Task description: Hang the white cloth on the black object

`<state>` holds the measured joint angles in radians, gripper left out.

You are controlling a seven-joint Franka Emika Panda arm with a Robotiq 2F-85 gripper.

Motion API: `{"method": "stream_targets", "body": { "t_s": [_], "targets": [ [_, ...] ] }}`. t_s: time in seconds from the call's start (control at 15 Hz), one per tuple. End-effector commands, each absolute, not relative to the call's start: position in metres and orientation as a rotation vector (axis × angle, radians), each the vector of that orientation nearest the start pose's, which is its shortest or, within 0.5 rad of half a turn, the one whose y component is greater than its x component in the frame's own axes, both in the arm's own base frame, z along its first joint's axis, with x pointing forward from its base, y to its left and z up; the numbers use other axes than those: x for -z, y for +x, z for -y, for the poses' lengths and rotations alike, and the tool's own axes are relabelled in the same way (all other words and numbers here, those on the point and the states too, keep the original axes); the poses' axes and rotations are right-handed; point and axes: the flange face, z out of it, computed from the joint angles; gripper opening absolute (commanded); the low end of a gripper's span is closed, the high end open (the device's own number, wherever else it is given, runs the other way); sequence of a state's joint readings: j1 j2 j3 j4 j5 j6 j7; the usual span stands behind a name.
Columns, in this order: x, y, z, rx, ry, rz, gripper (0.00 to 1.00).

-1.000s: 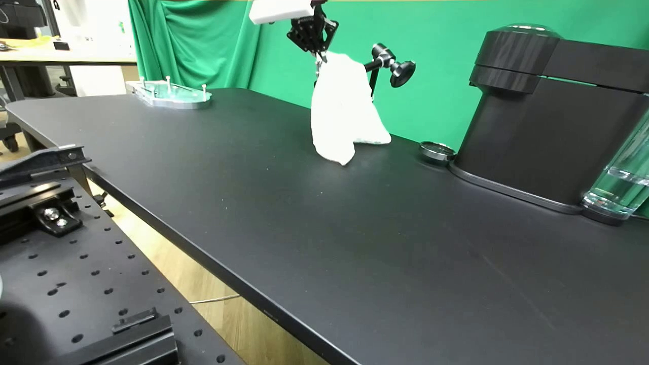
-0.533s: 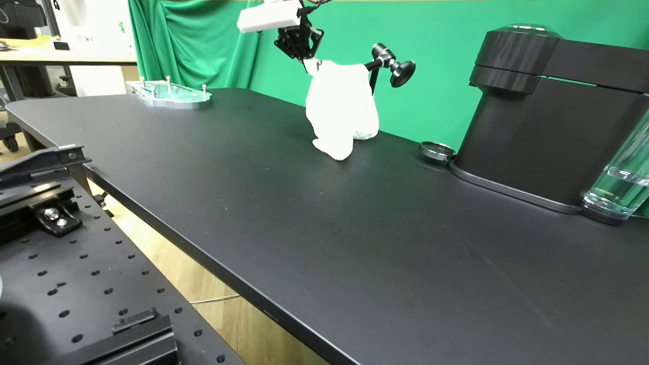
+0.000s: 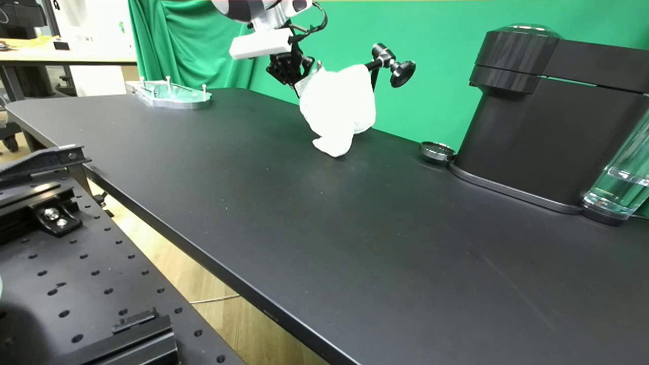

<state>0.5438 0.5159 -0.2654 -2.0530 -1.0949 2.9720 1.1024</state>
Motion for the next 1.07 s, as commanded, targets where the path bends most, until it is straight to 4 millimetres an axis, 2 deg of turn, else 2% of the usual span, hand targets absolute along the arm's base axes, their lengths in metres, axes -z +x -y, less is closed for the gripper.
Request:
{"method": "stream_targets", "body": {
  "t_s": [0.0, 0.07, 0.13, 0.33, 0.6, 0.87, 1.0],
  "targets": [
    [-0.194, 0.557, -0.231, 0.887, -3.195, 0.464, 0.0],
    [-0.19, 0.556, -0.231, 0.877, -3.199, 0.467, 0.0],
    [-0.186, 0.554, -0.231, 0.863, -3.205, 0.47, 0.24],
    [-0.179, 0.552, -0.232, 0.841, -3.213, 0.473, 0.4],
    [-0.173, 0.549, -0.236, 0.832, -3.221, 0.512, 0.68],
    [-0.176, 0.546, -0.243, 0.842, -3.223, 0.545, 0.95],
    [-0.178, 0.545, -0.249, 0.847, -3.212, 0.586, 1.0]
  ]
}}
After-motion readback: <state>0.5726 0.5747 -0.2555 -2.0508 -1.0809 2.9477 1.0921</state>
